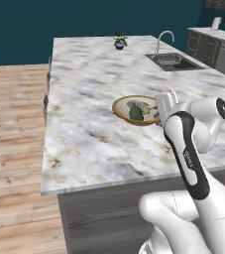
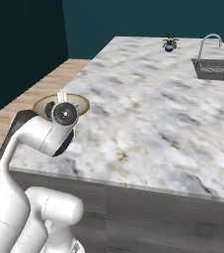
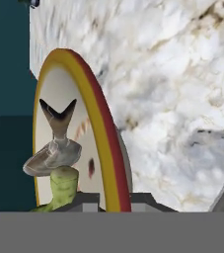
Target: The microwave is finished heating the fish and broccoli. Take the bowl containing the food and place it on the dining counter.
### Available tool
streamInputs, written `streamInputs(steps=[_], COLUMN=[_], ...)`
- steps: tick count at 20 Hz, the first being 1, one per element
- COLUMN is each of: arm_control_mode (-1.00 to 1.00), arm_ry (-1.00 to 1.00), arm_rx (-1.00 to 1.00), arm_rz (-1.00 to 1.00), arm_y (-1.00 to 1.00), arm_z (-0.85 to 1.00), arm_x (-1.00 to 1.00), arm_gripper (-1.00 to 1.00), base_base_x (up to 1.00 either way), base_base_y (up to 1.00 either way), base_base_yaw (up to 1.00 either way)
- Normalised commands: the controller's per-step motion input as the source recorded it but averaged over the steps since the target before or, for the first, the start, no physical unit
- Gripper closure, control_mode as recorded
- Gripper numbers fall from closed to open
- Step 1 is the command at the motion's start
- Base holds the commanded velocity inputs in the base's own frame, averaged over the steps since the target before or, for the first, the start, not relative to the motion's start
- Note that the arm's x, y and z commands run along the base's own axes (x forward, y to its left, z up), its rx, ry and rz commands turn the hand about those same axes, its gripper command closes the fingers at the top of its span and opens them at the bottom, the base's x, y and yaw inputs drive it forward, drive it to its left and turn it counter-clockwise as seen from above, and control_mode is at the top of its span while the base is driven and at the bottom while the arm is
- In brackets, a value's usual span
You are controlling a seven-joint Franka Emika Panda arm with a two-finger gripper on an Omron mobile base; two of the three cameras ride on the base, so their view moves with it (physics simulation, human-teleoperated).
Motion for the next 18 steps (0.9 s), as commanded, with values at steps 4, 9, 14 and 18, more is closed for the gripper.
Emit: streamInputs(steps=[4, 9, 14, 18], arm_control_mode=[-1.0, -1.0, -1.0, -1.0], arm_ry=[0.27, 0.07, 0.0, 0.0], arm_rx=[0.06, 0.01, 0.0, 0.0], arm_rz=[0.33, 0.28, 0.13, 0.0], arm_y=[-0.63, -0.17, 0.0, 0.14], arm_z=[-0.11, -0.43, -0.51, -0.49], arm_x=[0.72, 0.82, 0.99, 1.0], arm_gripper=[1.0, 1.0, 1.0, 1.0], base_base_x=[0.0, 0.0, 0.0, 0.0], base_base_y=[0.0, 0.0, 0.0, 0.0], base_base_yaw=[0.0, 0.0, 0.0, 0.0])
